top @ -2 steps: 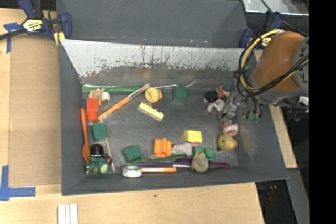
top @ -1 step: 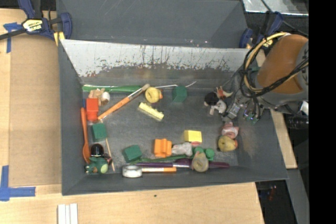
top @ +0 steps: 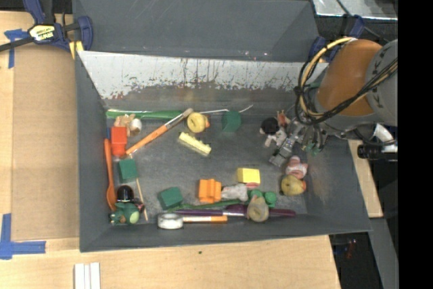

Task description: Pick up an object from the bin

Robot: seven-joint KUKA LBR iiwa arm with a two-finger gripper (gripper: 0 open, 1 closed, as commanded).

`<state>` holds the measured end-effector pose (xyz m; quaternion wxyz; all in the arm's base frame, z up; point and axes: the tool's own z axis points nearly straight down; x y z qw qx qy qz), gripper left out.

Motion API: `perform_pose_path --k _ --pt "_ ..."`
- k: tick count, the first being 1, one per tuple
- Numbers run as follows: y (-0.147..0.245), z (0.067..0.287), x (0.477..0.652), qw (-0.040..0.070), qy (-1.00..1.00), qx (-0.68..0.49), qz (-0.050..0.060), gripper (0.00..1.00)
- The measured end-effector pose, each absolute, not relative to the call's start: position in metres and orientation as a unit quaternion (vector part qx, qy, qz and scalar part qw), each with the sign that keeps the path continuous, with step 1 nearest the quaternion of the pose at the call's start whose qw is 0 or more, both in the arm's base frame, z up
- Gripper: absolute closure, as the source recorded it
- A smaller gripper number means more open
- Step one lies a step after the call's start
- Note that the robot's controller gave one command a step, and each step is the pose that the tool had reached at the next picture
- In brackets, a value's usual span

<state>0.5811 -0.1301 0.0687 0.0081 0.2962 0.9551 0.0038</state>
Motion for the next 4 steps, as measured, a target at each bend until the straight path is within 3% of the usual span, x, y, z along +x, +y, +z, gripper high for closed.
perform_pose_path --k 1,3,4 --pt "-0.134 0.071 0.584 0.016 0.955 0.297 0.002 1.00" --pt "-0.134 0.077 0.585 0.016 0.933 0.359 0.004 1.00" --pt "-0.132 0.073 0.599 0.015 0.915 0.403 0.004 1.00"
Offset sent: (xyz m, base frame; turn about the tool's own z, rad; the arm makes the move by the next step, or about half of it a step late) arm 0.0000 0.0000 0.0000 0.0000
